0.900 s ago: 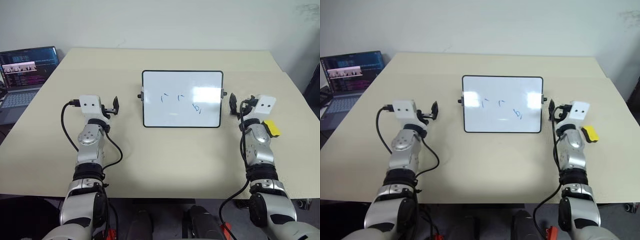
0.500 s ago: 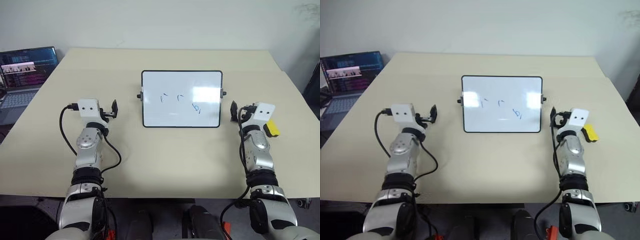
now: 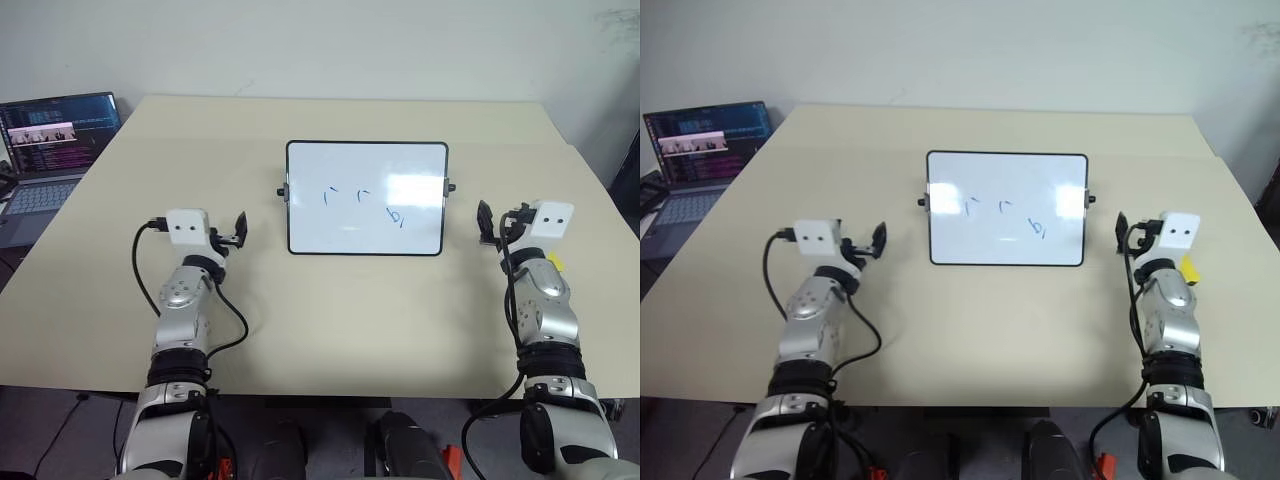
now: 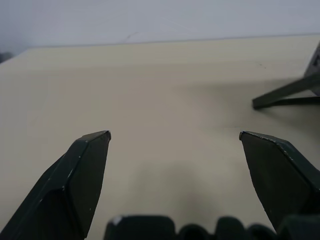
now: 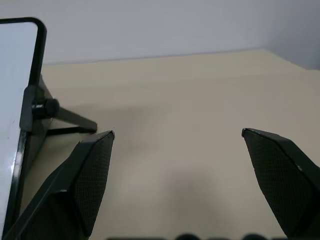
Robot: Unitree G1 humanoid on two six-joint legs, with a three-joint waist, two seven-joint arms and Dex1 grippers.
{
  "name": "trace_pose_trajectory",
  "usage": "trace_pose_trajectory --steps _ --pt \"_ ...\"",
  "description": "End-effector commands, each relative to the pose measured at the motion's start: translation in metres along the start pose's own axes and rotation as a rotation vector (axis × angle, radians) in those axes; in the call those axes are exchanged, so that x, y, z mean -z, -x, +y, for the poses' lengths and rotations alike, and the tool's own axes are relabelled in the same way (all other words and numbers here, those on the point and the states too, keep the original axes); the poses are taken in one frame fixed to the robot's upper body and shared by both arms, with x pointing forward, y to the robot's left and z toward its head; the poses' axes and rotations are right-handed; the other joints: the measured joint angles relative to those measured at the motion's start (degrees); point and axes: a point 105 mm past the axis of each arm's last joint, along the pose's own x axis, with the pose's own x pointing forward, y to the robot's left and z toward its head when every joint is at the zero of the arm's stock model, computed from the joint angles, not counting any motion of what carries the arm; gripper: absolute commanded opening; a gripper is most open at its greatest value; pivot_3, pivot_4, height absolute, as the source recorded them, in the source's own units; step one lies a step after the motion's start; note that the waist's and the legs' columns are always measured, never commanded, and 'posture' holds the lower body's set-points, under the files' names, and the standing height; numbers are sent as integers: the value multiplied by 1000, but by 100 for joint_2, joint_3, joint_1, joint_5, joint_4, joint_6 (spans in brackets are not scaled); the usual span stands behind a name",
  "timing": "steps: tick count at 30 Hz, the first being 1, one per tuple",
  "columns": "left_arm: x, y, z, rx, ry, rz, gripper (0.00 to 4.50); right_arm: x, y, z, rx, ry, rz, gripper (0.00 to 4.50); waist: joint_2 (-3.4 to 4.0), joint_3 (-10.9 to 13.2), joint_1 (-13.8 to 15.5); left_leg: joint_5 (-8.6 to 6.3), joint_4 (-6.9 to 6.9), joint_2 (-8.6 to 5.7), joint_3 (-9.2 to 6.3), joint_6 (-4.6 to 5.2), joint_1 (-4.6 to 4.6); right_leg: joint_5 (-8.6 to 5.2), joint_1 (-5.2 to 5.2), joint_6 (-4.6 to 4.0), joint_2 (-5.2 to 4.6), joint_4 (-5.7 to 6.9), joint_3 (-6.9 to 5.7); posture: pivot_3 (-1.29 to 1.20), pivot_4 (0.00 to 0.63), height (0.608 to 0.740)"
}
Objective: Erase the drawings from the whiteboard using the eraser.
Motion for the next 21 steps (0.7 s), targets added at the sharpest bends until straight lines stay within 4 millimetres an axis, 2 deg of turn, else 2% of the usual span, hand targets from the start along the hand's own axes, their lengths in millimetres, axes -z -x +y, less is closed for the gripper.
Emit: trace_pose_trajectory --steps 1,3,5,8,9,12,15,16,17,19,21 --pt "-22 -2 7 11 -43 -74 4500 -21 -1 -1 -6 16 -51 4493 0 0 -18 0 0 0 0 0 1 0 0 0 0 1 1 0 150 740" --pt "-30 -3 12 28 -30 -83 4500 -24 -2 0 -13 9 -45 4493 0 0 -33 0 1 0 1 0 3 0 -1 0 1 2 2 0 150 740" --pt "-39 2 8 154 1 -80 4500 -27 -1 4 -41 28 -16 4493 0 1 -35 0 0 1 0 0 4 0 -1 0 3 5 2 0 150 740" --pt "-74 18 25 362 -22 -65 4500 -44 2 -3 -48 50 48 4493 0 5 -43 0 -1 1 0 0 -1 -1 -4 -1 3 4 1 0 150 740" --pt "-89 26 22 471 -37 -60 4500 -51 3 -10 -38 56 72 4493 0 8 -48 0 -3 4 0 0 -4 -1 -8 -1 6 4 2 0 150 740" --pt "-123 42 -4 738 -54 -48 4500 -56 10 -33 -27 53 194 4493 1 10 7 -1 -9 4 -2 -2 -10 -13 -14 -11 2 3 -4 0 150 740" --pt "-156 39 -30 864 -15 -135 4500 -63 15 -59 12 41 257 4493 1 10 146 -2 -7 -3 -13 -1 -2 -20 8 -8 -9 -8 -27 0 150 740" --pt "-163 40 -42 919 7 -156 4500 -65 16 -66 26 40 275 4493 0 10 155 -2 -3 -3 -19 -1 -5 -20 11 -8 -9 -8 -34 0 150 740" --pt "-168 42 -63 1011 16 -173 4500 -65 18 -71 17 54 312 4493 0 10 157 -2 0 -3 -20 -1 -5 -21 12 -7 -8 -8 -36 0 150 740" --pt "-157 43 -98 1141 -31 -134 4500 -54 24 -77 -23 90 431 4493 0 10 181 -2 2 -7 -22 -1 -9 -20 12 -7 -9 -10 -36 0 150 740" --pt "-134 30 -120 1143 -183 -97 4500 -46 28 -84 -12 86 501 4493 1 10 163 -2 0 -7 -21 -1 -9 -20 13 -8 -9 -17 -35 0 150 740"
